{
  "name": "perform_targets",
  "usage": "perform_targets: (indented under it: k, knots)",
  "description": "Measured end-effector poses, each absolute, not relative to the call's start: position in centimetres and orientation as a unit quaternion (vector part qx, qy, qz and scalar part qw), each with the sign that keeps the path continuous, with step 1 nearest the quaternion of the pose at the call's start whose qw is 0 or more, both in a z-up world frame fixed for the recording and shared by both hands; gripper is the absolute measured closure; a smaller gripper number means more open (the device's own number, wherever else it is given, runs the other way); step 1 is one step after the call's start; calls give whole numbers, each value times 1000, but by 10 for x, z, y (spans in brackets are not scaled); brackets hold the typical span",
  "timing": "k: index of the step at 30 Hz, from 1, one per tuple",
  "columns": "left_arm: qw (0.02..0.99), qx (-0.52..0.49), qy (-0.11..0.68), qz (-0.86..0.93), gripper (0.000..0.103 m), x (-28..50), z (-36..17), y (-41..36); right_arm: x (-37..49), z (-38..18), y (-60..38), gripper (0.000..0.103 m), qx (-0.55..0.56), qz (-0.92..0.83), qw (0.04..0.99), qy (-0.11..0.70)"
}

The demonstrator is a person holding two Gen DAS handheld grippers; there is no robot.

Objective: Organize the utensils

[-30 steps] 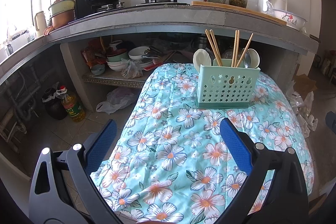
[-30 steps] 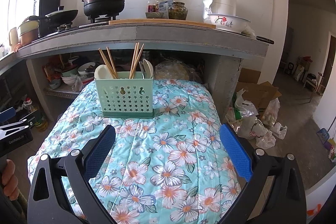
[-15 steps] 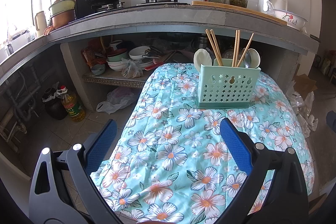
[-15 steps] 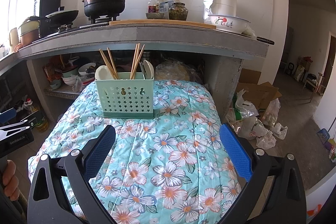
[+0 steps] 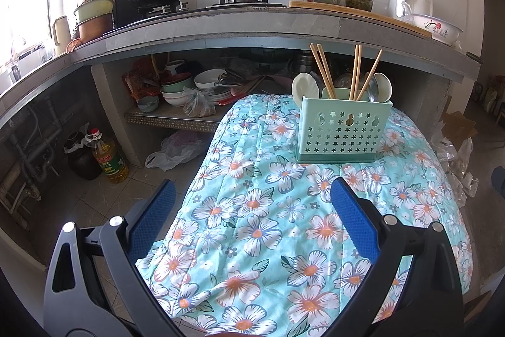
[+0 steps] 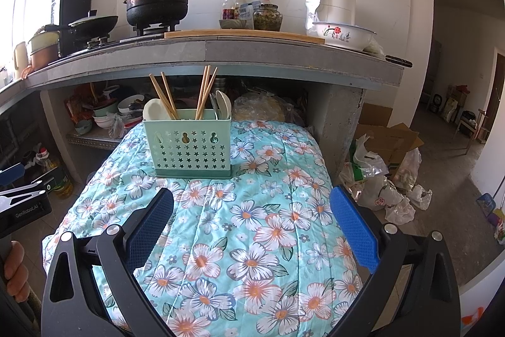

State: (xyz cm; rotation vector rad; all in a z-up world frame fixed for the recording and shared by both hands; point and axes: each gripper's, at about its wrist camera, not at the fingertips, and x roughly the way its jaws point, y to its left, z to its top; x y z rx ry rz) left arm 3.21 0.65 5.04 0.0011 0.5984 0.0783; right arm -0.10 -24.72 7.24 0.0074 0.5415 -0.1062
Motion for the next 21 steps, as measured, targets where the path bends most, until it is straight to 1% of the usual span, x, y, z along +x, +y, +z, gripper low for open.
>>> perform_targets:
  k: [21]
  knots:
    - [955, 1, 295, 38, 8, 32, 51, 6, -1, 74, -247, 6, 5, -51, 963, 266]
